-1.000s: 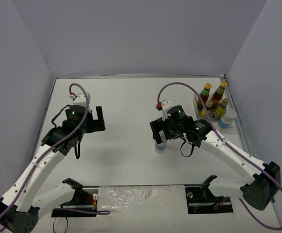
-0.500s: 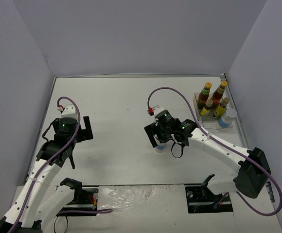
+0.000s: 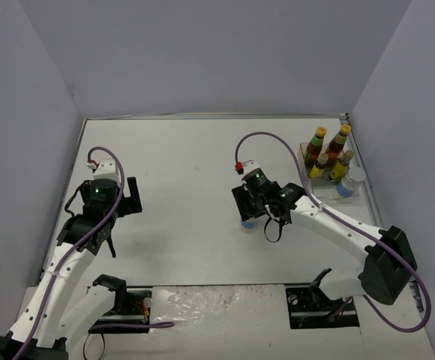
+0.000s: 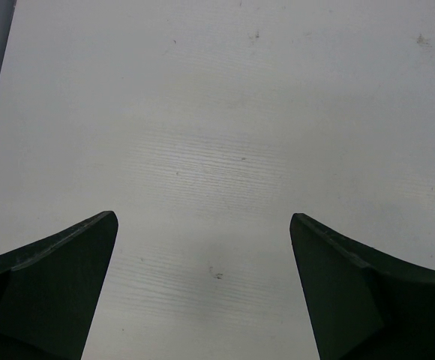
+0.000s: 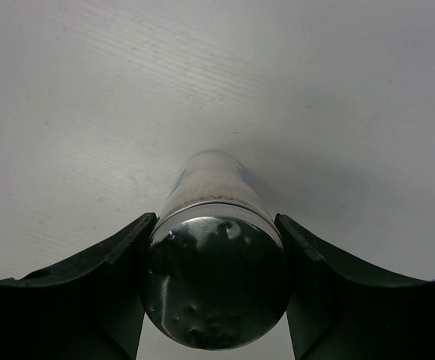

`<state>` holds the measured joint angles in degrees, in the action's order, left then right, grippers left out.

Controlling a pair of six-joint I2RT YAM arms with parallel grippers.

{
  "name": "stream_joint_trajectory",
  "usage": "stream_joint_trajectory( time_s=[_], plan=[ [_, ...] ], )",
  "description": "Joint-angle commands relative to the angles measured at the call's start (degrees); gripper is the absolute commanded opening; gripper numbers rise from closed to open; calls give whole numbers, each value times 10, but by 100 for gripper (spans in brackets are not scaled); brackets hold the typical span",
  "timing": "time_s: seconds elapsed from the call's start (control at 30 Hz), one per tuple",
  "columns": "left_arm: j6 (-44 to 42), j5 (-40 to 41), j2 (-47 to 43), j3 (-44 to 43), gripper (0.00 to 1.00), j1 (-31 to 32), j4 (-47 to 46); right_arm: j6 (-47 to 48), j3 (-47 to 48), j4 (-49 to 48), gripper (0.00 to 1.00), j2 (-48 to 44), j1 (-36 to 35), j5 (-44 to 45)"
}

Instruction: Organize the condiment bottles

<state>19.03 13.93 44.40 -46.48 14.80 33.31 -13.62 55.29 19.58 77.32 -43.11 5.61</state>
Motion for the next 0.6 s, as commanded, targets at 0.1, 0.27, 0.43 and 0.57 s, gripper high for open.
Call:
stream_joint_trajectory(
  time_s=[0.1, 0.27, 0.43, 0.57],
  plan=[
    [-11, 0, 1, -14, 97, -6, -36, -23, 17, -7, 0, -102, 129, 54],
    [-11, -3, 2, -15, 97, -6, -36, -1, 32, 16, 0, -130, 272, 20],
    [-11, -3, 1, -14, 97, -6, -35, 23, 40, 24, 0, -140, 392, -17],
    [-11, -5, 0, -14, 97, -6, -36, 36, 52, 23, 0, -133, 485, -39]
  ],
)
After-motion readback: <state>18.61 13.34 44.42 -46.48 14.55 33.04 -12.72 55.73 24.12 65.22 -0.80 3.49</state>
